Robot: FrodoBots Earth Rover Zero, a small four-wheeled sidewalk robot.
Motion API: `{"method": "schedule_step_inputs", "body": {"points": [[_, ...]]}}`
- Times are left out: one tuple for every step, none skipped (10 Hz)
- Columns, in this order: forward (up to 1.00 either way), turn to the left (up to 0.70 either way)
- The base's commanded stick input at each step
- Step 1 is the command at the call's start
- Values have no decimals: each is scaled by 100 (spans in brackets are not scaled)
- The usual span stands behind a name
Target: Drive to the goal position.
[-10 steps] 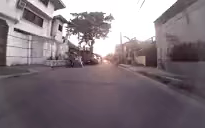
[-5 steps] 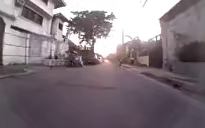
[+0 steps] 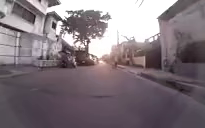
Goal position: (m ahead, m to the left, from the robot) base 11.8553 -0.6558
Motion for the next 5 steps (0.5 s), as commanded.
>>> {"method": "schedule_step_inputs", "body": {"points": [[100, 0], [100, 0], [100, 0], [100, 0], [100, 0]]}}
